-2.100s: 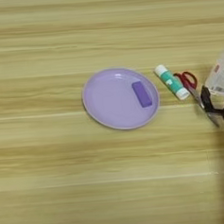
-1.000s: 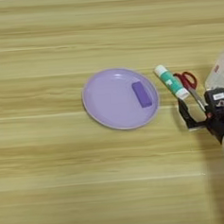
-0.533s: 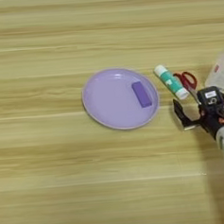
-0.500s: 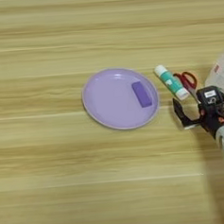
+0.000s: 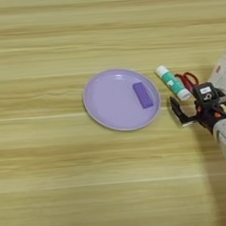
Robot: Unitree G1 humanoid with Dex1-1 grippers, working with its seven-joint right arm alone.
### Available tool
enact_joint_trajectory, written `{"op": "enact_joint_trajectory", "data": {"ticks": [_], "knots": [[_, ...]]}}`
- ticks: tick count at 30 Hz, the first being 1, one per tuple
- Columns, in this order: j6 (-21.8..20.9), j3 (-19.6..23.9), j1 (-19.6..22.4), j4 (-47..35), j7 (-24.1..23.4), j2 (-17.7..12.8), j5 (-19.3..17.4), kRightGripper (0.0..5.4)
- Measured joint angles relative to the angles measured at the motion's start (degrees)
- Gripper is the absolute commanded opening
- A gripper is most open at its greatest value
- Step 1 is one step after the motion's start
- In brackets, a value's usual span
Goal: Move the objects on the table
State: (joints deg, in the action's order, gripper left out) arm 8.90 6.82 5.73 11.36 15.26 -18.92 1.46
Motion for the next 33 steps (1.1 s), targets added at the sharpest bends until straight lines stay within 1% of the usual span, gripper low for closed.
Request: {"op": "enact_joint_trajectory", "data": {"ticks": [6,24,33], "knots": [[-1.2,0.2,2.1,2.9,0.0,0.0,-0.3,5.38],[-3.5,0.1,4.4,7.7,0.0,0.1,-0.3,5.38],[-5.3,0.1,5.3,10.2,0.1,0.2,-0.5,5.38]]}}
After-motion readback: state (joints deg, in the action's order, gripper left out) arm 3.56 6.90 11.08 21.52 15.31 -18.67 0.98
